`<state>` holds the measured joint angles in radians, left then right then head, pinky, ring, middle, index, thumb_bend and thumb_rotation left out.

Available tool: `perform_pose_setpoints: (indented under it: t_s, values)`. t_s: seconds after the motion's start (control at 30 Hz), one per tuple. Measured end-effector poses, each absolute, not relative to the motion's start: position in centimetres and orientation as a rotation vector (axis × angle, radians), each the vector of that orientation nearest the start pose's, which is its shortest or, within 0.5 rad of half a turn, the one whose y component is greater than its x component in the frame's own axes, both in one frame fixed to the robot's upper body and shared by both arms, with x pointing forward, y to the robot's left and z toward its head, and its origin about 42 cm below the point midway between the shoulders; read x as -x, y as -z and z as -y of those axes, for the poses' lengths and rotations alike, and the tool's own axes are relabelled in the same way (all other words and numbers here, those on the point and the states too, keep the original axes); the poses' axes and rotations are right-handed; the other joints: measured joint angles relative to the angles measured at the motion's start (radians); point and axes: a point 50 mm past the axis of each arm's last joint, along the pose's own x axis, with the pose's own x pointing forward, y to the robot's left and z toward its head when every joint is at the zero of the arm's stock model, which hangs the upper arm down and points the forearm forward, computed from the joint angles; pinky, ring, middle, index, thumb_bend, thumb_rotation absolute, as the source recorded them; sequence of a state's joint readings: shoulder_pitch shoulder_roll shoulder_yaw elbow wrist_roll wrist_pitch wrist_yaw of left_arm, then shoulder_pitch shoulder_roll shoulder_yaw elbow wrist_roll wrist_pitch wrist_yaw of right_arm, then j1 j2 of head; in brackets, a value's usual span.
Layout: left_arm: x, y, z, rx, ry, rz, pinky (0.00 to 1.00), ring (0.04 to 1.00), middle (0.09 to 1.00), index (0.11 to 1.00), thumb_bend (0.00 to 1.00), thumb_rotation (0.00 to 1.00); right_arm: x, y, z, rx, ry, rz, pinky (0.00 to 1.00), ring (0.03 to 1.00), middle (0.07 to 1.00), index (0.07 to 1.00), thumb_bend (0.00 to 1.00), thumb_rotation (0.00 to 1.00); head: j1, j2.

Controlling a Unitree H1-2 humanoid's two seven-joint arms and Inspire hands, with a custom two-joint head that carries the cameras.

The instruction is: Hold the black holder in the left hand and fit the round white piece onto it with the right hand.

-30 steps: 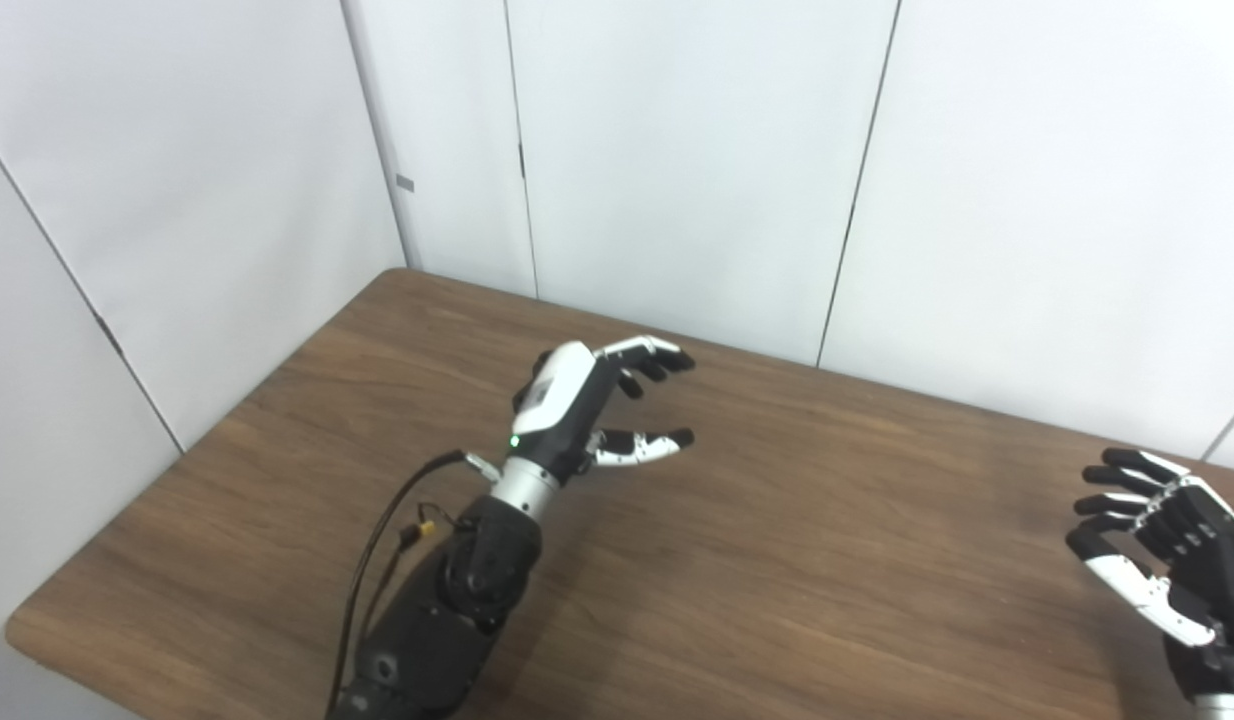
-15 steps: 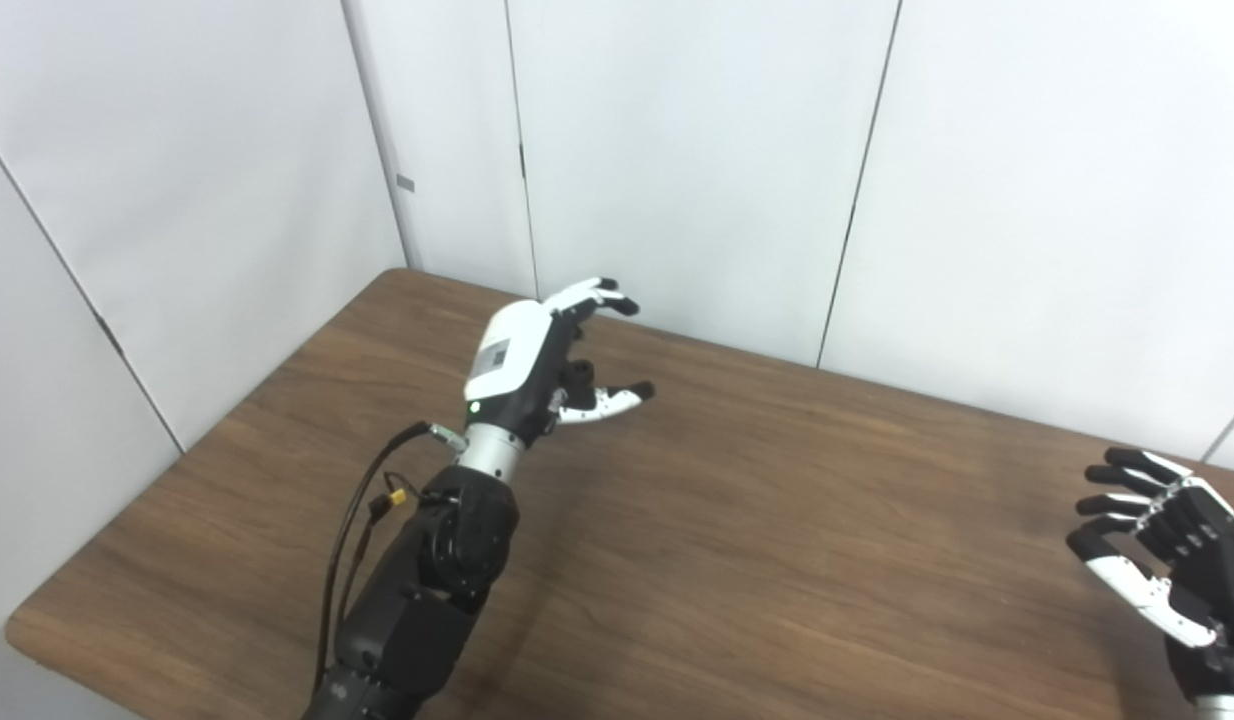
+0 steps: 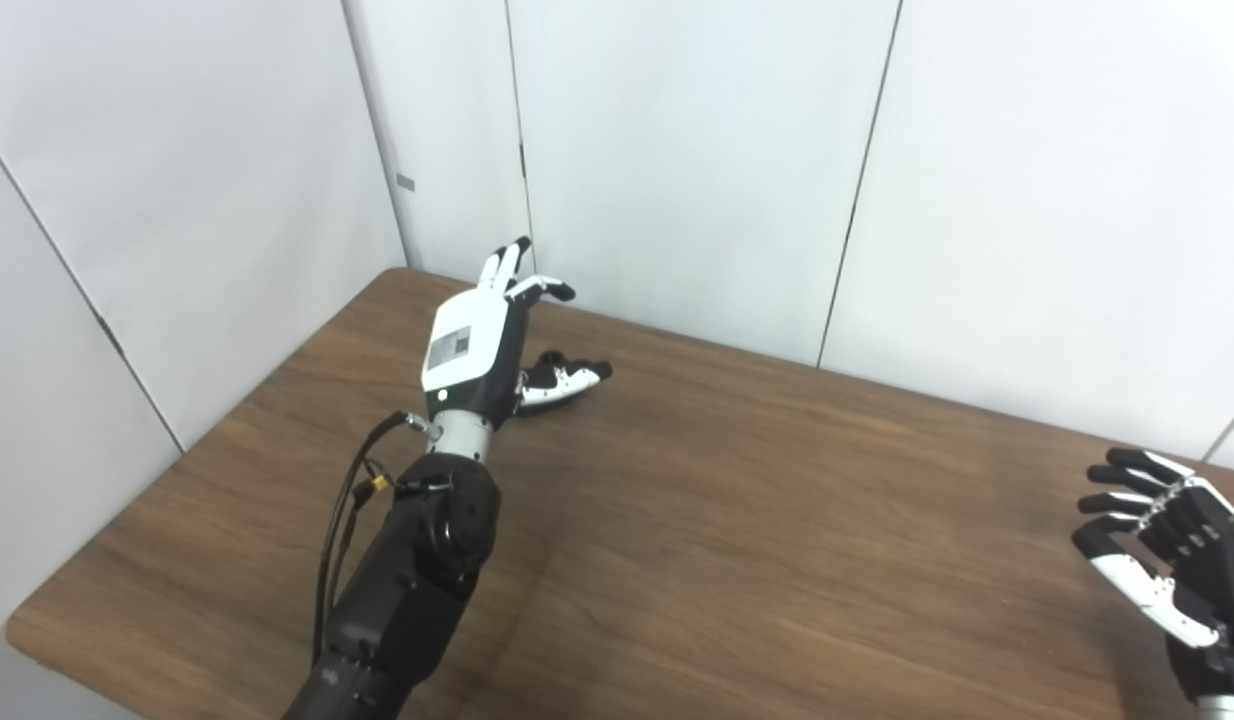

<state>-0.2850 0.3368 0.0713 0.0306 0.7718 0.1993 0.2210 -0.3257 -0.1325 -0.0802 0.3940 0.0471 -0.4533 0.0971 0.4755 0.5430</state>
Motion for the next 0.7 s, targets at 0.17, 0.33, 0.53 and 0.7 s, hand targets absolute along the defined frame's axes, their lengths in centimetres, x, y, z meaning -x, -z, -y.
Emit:
perform_pose_setpoints:
  t_s: [0.17, 0.33, 0.53, 0.7]
  values:
    - [-36.9, -19.7, -34.3, -1.086, -0.474, 0.074, 1.0, 1.0, 1.0, 0.813, 1.0, 0.43, -38.3, -12.9, 25.5, 0.086, -0.071, 0.382, 0.44, 0.557, 0.652, 0.682, 0.61, 0.31, -0.002, 0.002]
    - [-37.0, -18.7, -35.2, -1.109, -0.482, -0.007, 1.0, 1.0, 1.0, 0.832, 1.0, 0.47, -38.2, -12.9, 25.5, 0.087, -0.072, 0.383, 0.44, 0.555, 0.652, 0.684, 0.61, 0.33, 0.002, 0.005]
    - [-37.0, -18.4, -35.7, -1.123, -0.502, -0.071, 1.0, 1.0, 1.0, 0.861, 1.0, 0.51, -38.2, -12.9, 25.5, 0.086, -0.072, 0.382, 0.45, 0.561, 0.649, 0.678, 0.61, 0.31, 0.0, 0.009]
    - [-37.4, -17.8, -36.0, -1.134, -0.501, -0.116, 1.0, 1.0, 1.0, 0.858, 1.0, 0.51, -38.2, -12.9, 25.5, 0.085, -0.073, 0.383, 0.44, 0.555, 0.651, 0.679, 0.61, 0.31, -0.003, 0.011]
